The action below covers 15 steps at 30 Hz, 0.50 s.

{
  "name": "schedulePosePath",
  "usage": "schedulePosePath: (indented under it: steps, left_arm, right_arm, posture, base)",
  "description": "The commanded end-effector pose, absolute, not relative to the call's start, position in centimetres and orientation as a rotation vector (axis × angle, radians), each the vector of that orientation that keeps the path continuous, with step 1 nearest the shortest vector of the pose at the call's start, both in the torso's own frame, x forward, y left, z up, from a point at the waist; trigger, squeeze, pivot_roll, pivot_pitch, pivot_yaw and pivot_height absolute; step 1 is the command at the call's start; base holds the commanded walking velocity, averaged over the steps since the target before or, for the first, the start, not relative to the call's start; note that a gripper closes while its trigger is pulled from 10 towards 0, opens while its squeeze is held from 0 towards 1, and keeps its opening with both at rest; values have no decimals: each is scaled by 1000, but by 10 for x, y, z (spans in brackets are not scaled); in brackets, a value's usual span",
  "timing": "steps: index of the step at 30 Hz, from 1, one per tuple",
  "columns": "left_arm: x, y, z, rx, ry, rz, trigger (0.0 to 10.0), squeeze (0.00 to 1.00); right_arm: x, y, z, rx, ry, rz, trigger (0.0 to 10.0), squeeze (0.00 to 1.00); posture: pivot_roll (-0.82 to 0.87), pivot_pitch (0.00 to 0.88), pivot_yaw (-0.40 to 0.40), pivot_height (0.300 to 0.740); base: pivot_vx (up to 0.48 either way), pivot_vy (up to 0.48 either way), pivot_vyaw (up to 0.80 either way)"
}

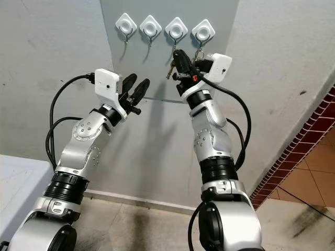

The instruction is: Hang keys on a hook

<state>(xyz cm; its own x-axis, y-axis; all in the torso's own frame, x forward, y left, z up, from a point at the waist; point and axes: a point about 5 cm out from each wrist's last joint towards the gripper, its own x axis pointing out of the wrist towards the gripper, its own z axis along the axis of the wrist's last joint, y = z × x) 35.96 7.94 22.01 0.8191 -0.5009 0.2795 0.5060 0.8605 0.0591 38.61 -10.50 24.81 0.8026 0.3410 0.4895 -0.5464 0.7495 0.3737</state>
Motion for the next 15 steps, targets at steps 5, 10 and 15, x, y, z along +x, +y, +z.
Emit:
schedulePosePath:
  steps: [5,10,15]
  left_arm:
    - [359,75,230,-4,-323,-565,10000,0]
    - [358,74,230,-3,-322,-569,10000,0]
    - [358,74,230,-3,-323,-569,10000,0]
  right_arm:
    - [391,-100,259,578,-417,537,10000,0]
    - [393,-97,262,609,-414,570,10000,0]
    - [395,-94,265,625,-415,580,10000,0]
  posture:
    - [50,0,7,740]
    - [51,0,6,740]
    - [54,0,5,740]
  base:
    - [0,0,0]
    - [0,0,0]
    - [0,0,0]
